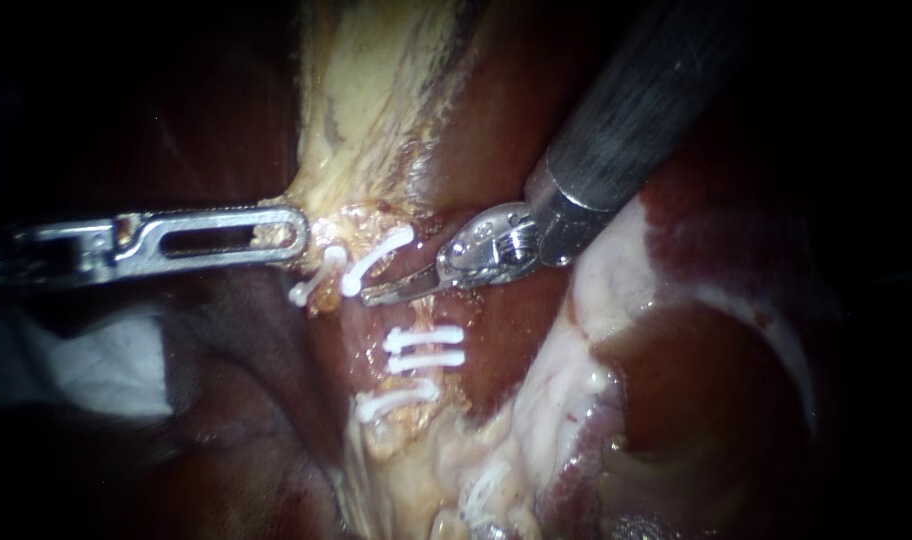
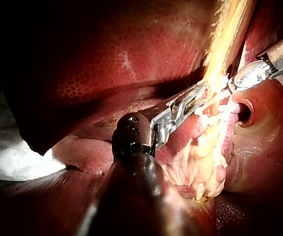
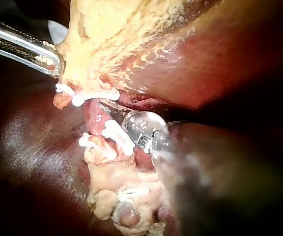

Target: Go back from the cut right tube

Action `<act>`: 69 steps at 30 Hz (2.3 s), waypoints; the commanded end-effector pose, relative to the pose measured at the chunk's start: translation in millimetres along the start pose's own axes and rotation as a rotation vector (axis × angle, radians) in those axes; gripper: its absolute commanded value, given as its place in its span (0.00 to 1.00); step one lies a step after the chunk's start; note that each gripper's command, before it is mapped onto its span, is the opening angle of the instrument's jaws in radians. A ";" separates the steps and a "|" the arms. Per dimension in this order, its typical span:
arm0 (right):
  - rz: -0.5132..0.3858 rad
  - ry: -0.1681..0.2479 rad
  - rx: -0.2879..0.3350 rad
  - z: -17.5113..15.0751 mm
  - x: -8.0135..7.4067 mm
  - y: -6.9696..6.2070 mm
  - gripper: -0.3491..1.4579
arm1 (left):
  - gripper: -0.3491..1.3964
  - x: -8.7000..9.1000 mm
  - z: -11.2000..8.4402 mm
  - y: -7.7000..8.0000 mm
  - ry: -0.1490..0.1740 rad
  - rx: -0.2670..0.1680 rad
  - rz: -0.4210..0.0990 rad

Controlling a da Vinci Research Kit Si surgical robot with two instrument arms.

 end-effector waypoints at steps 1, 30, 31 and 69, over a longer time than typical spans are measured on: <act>0.001 0.000 0.000 0.0 0.0 0.0 0.00 | 0.00 0.0 0.0 0.0 0.000 0.000 0.000; -0.030 0.059 -0.014 -0.7 0.2 -0.9 0.70 | 0.00 -0.1 -0.2 0.4 0.002 0.002 0.001; -0.031 0.063 -0.014 -0.8 0.3 -1.0 0.71 | 0.00 -0.1 -0.2 0.5 0.002 0.003 0.001; -0.033 0.111 -0.229 -21.4 2.0 -9.7 0.98 | 0.00 -0.8 -0.1 2.2 -0.001 0.004 0.002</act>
